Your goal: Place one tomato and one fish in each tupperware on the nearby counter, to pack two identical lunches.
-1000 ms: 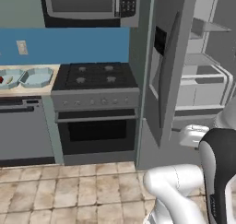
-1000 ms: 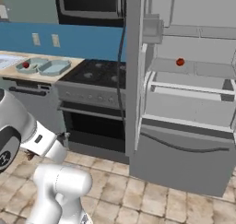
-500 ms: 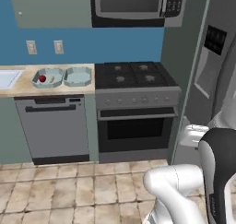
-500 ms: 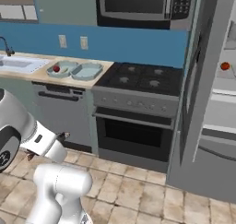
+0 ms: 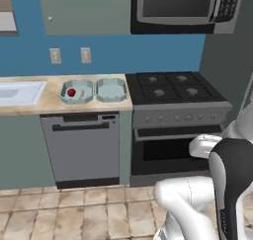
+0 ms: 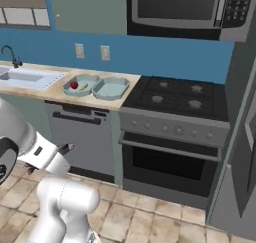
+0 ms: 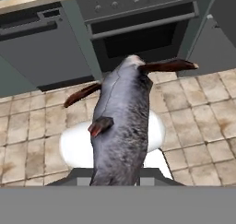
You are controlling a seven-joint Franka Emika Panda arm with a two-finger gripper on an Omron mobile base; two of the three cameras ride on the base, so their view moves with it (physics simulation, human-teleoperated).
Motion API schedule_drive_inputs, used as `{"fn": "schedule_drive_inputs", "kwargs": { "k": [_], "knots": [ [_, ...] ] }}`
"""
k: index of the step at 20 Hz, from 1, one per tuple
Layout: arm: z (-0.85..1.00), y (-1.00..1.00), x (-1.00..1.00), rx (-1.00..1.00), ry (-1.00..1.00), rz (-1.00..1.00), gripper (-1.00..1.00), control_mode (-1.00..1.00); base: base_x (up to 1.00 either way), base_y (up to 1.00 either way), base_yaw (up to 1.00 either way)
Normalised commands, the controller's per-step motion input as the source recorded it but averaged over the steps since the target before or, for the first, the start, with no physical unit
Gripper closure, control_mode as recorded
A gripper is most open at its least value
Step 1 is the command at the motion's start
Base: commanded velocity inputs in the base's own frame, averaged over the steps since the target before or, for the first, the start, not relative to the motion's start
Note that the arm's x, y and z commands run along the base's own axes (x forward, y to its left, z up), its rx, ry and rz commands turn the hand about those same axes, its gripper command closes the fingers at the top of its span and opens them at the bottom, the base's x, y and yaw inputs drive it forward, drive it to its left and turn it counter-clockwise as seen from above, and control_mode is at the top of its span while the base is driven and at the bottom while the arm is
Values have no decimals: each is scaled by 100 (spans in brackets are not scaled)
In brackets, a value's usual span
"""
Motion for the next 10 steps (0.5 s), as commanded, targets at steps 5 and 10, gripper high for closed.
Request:
{"fn": "schedule_drive_inputs", "kwargs": {
  "k": [5,10],
  "knots": [
    [0,0,0,0,0,0,100,100,100,0,0],
    [0,0,0,0,0,0,100,100,89,17,0]
  ]
}}
